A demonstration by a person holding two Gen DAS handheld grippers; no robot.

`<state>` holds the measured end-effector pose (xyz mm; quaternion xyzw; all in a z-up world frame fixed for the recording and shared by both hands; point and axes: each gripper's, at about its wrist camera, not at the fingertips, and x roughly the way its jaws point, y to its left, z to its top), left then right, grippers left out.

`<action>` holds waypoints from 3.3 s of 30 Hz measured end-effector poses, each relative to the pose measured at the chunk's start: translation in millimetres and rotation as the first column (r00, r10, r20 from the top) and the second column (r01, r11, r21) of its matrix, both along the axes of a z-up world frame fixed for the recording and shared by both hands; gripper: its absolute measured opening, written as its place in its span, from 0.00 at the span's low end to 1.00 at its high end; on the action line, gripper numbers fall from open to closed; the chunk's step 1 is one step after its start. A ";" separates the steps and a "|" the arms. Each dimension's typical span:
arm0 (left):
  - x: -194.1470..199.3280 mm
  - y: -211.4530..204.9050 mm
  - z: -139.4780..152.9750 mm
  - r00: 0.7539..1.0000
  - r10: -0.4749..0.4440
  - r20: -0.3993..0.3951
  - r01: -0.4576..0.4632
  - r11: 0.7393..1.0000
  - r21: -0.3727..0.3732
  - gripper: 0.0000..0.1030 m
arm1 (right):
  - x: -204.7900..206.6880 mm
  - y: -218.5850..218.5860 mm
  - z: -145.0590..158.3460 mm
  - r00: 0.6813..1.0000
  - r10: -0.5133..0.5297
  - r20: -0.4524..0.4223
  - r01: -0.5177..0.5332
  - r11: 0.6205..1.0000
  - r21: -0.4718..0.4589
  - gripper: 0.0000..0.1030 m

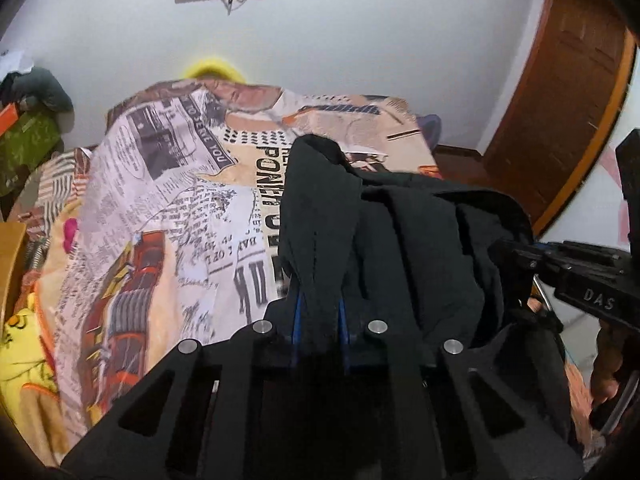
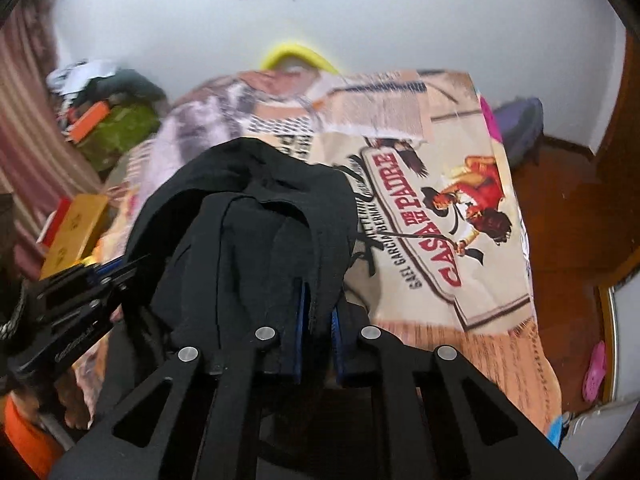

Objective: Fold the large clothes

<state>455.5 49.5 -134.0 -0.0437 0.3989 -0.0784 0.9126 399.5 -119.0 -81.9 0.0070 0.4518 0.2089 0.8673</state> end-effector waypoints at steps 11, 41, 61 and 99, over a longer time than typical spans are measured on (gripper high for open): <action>-114.8 -5.4 14.8 0.998 -0.054 0.020 0.053 0.997 0.056 0.14 | -102.1 -2.0 15.6 0.994 0.096 0.042 -0.095 0.995 -0.028 0.08; -217.9 -2.2 -10.3 0.999 -0.031 0.014 0.028 0.984 0.177 0.52 | -178.6 -20.0 -2.5 0.993 0.112 -0.036 -0.113 0.994 -0.001 0.14; -135.1 40.5 -21.6 0.996 0.088 -0.024 -0.088 0.996 0.002 0.64 | -109.2 12.8 -27.8 0.993 0.102 -0.065 -0.099 0.994 0.055 0.39; -244.8 8.1 -13.5 0.987 -0.157 -0.037 0.151 0.981 -0.124 0.11 | -156.9 25.3 21.2 0.985 0.175 -0.007 -0.173 0.978 0.119 0.39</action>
